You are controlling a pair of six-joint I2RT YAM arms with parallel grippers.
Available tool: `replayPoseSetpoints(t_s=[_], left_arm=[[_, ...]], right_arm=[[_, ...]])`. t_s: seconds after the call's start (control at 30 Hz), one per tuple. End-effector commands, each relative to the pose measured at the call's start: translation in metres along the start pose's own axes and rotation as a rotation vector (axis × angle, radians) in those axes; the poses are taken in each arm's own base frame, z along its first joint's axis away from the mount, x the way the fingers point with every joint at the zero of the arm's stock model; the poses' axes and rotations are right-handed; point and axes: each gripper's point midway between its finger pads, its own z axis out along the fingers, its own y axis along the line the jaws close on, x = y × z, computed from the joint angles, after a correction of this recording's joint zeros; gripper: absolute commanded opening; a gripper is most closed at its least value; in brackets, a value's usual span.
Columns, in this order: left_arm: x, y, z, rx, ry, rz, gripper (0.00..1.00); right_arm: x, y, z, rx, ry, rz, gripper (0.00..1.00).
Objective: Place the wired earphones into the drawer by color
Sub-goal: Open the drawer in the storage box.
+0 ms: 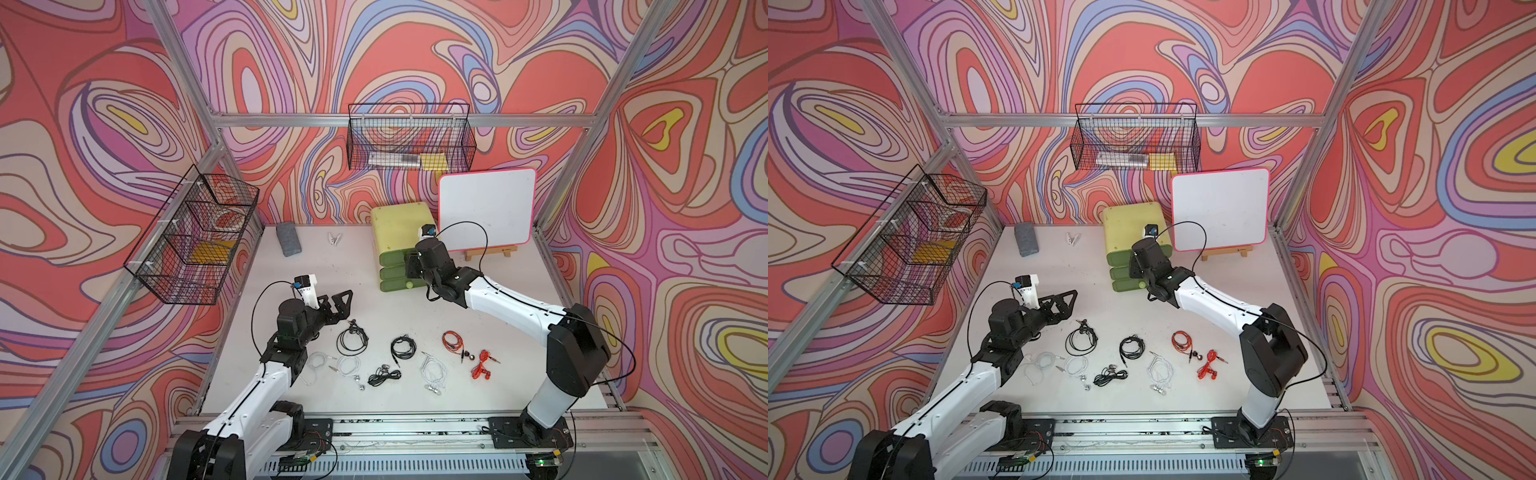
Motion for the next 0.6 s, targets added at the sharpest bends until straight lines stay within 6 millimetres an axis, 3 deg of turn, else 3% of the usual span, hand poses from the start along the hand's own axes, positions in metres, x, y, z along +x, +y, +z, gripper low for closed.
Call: replayPoseSetpoints(t_s=[0.0, 0.37, 0.4, 0.57], left_arm=[[0.000, 0.000, -0.001, -0.002, -0.007, 0.014, 0.99], [0.000, 0.000, -0.001, -0.002, -0.008, 0.015, 0.99], [0.000, 0.000, -0.001, -0.003, -0.007, 0.016, 0.99], [0.000, -0.001, -0.001, 0.000, -0.007, 0.018, 0.99]], right_arm=[[-0.011, 0.003, 0.003, 0.016, -0.033, -0.021, 0.40], [-0.021, 0.004, 0.004, 0.027, -0.054, -0.045, 0.30], [-0.014, 0.004, 0.013, 0.036, -0.037, -0.058, 0.30], [-0.016, 0.005, 0.019, 0.038, -0.030, -0.070, 0.27]])
